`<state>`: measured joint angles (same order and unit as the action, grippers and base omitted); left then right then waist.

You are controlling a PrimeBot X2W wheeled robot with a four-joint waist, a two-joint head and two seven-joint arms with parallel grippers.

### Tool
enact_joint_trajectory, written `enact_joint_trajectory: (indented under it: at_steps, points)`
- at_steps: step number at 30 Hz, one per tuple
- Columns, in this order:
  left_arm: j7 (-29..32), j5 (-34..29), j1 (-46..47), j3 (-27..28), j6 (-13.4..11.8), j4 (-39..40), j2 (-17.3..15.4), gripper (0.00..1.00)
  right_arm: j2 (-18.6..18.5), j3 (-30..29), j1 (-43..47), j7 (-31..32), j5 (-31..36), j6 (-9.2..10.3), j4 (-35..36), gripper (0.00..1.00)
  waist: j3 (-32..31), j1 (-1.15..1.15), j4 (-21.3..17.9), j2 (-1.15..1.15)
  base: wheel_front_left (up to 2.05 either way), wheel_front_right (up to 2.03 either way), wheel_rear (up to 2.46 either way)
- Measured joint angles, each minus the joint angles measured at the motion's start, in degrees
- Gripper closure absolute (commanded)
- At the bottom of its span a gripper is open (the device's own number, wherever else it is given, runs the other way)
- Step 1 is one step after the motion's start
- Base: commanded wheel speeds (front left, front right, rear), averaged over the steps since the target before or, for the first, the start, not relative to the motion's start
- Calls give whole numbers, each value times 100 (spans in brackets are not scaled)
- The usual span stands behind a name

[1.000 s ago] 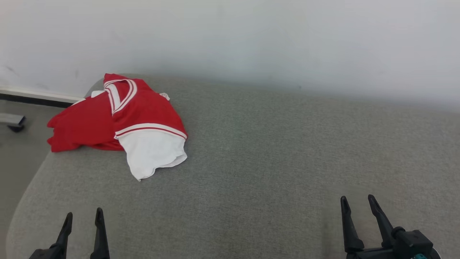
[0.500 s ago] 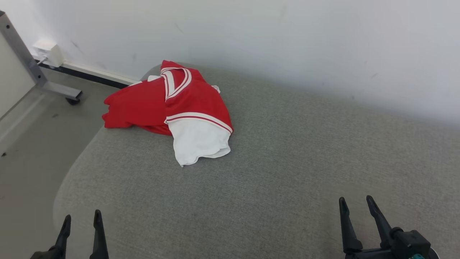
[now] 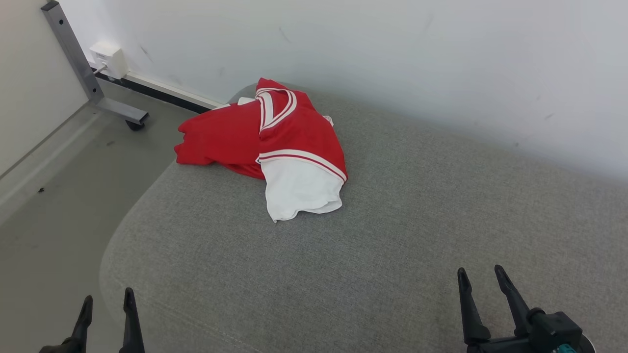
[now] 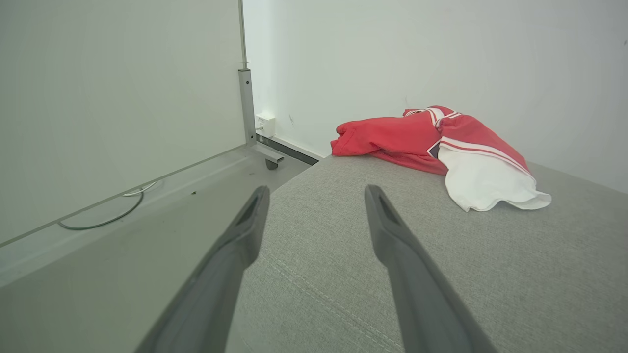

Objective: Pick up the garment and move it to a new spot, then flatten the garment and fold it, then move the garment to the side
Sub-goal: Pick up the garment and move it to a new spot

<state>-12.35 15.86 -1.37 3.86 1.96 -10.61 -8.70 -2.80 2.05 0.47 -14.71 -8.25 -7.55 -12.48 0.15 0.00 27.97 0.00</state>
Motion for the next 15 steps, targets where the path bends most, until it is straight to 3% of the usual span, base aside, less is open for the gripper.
enact_joint_trajectory:
  at_steps: [6,15]
  points:
    - [-25,197,38,167,-46,-70,0,0,0,59,-57,5,26,0,-13,0,60,0,-129,0,0,0,0]
    - [36,443,839,401,15,-59,-361,0,1,7,-427,26,199,0,99,0,342,0,-602,0,0,0,0]
